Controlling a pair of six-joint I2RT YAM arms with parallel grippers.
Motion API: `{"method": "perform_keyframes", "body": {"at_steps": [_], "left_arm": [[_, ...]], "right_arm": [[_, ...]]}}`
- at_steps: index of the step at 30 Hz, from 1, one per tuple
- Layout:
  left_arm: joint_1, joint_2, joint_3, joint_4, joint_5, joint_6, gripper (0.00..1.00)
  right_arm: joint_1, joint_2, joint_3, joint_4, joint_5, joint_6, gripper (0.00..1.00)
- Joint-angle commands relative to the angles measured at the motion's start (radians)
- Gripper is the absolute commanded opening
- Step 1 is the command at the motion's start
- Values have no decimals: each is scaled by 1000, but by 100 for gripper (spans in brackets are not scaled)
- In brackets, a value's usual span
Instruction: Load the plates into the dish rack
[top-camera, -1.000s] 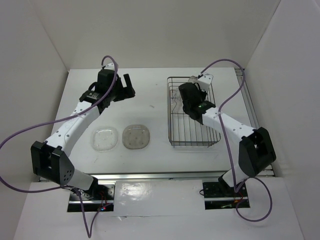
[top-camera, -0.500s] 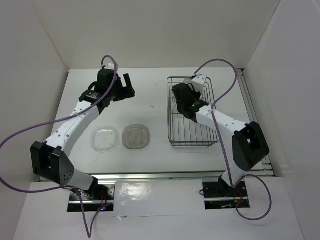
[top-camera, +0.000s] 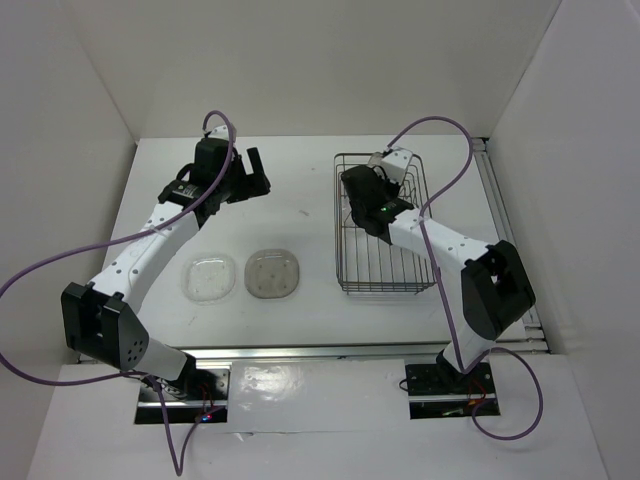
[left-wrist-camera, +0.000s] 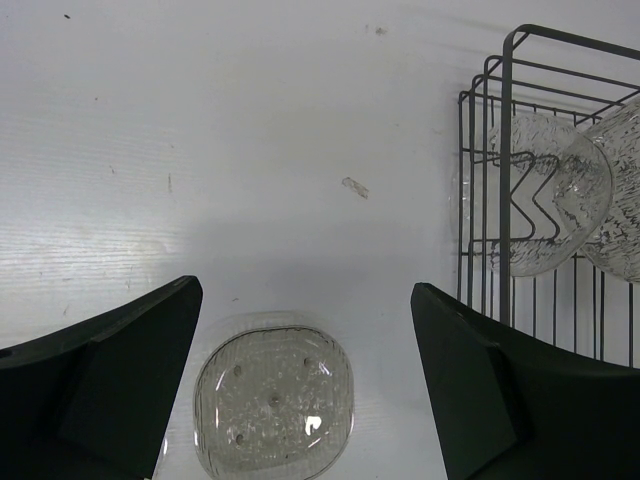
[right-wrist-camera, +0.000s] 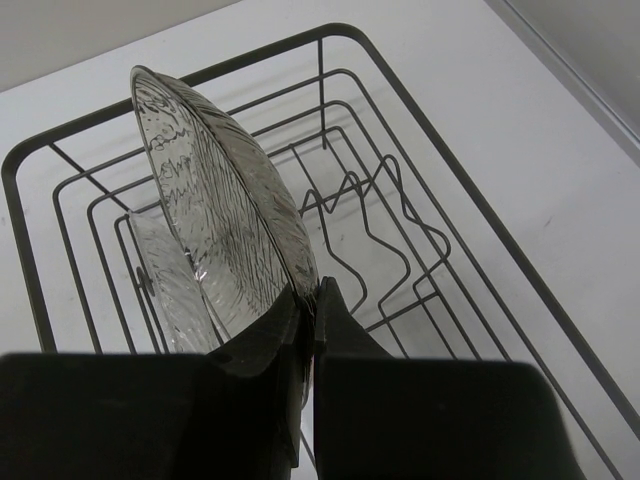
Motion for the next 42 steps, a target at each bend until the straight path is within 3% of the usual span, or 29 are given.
{"method": "perform_keyframes", "body": {"at_steps": [1,25,32,37,38,42], "left_arm": [[-3,-19,38,27,13,19,100],[-3,-19,29,27,22,28,100],[-3,-19,29,27,22,28,100],[-3,-19,29,27,22,28,100],[-3,-19,29,27,22,28,100],[-3,-19,29,27,22,28,100]], "right_arm": [[10,-31,32,-13,69,19,0],[1,29,41,-6,62,19,0],[1,58,41,-6,52,28,6],[1,58,41,-6,43,38,17],[1,58,41,-6,43,38,26],[1,58,41,3,34,28,43]]}}
